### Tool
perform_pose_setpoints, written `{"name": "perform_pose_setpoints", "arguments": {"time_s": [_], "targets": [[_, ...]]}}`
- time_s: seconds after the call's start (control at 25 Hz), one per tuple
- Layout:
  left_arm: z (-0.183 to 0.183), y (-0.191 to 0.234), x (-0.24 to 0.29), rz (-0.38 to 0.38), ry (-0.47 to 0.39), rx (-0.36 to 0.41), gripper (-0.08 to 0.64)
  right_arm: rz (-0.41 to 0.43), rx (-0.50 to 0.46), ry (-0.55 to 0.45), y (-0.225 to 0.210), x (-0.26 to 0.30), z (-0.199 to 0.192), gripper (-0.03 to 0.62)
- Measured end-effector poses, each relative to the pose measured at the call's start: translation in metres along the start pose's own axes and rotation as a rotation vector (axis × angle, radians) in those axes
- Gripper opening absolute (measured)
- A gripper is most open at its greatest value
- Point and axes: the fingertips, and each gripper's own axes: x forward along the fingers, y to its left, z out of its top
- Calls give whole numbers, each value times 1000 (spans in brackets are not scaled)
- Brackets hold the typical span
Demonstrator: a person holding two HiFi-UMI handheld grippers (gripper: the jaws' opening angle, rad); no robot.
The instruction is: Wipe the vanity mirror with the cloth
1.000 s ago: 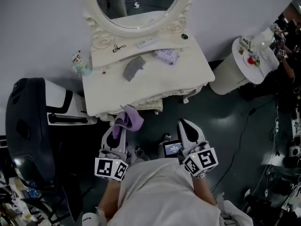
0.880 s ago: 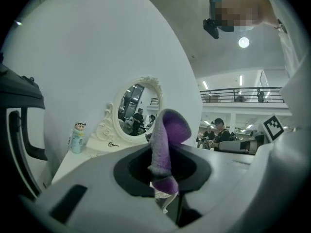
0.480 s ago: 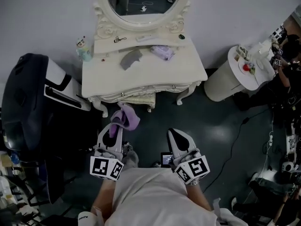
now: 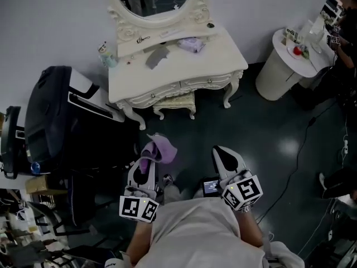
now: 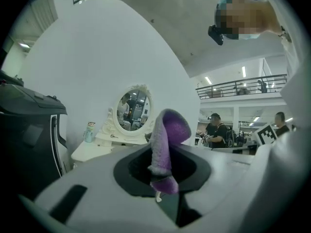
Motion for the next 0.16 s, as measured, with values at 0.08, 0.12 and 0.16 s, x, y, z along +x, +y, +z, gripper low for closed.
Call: {"name": "perform_pose_setpoints", "arguments": {"time_s": [0.08,0.12,0.16], "targets": [[-3,-16,-10,-26,-2,-2,64,-14,-11,-8,1,-22,1,6],[-4,-25,-15,-43,-2,-2,64,-20,-14,-8,3,-33,0,6],[-6,-34,-21,-61,-2,-3,64,-26,-15,-9,5,-44,-1,6]]}}
